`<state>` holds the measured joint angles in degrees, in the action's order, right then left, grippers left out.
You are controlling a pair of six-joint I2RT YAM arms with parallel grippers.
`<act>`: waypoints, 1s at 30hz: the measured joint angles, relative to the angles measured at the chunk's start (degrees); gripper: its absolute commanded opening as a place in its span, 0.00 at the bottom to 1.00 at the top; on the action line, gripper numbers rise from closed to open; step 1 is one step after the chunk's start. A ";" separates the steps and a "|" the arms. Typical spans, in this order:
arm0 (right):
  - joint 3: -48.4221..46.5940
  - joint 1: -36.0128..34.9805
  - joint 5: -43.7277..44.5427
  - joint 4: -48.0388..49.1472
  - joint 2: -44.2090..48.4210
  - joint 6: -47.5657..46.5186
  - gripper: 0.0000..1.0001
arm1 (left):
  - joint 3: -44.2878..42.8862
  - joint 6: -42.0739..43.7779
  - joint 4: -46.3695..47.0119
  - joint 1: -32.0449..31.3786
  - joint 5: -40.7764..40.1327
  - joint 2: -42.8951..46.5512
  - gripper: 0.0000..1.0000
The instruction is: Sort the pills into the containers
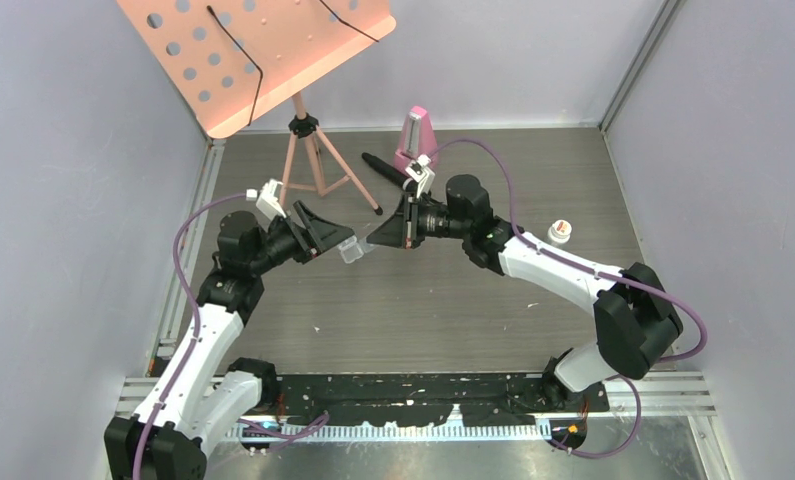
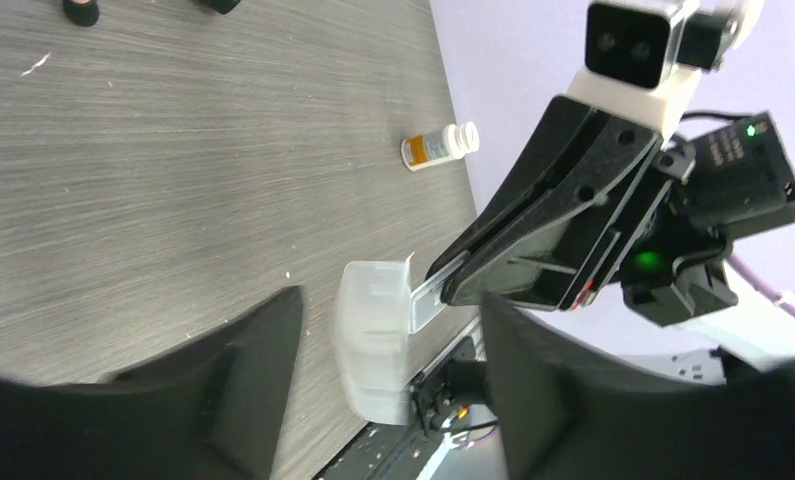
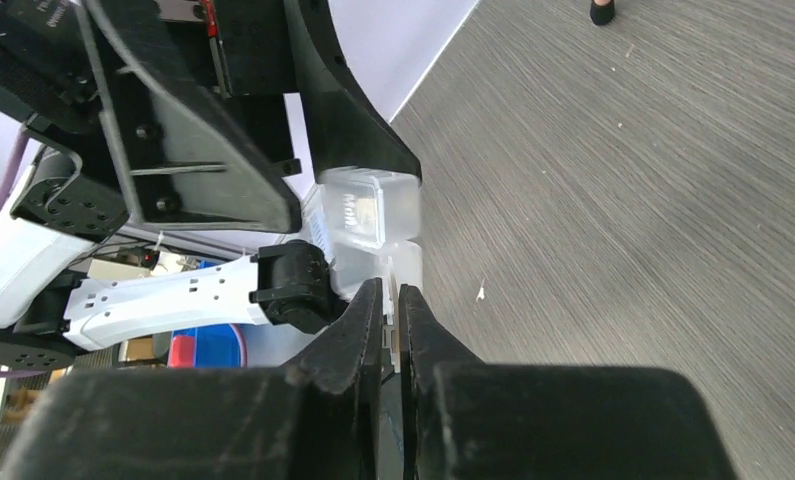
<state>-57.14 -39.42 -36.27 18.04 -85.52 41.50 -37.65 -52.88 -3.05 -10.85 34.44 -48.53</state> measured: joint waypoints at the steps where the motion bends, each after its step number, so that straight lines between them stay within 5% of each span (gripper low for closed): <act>1: -0.07 0.11 0.07 -0.66 0.00 -0.37 0.06 | 0.00 0.52 -0.17 0.00 -0.37 0.07 0.90; 4: -1.03 0.22 1.16 -4.96 0.00 -2.38 0.06 | 0.00 1.90 -1.81 0.31 -2.16 0.85 0.99; 22: 0.33 7.45 10.32 -34.42 -4.63 -20.44 0.05 | 0.00 8.39 -8.59 0.52 -7.58 1.60 0.99; 30: 1.57 8.59 12.74 -37.66 -6.82 -23.12 0.22 | 0.61 8.13 -7.87 0.52 -7.45 0.70 0.99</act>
<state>-55.57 -30.83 -23.53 -19.62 -92.33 18.37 -37.04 -44.75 -10.92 -10.33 26.98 -47.83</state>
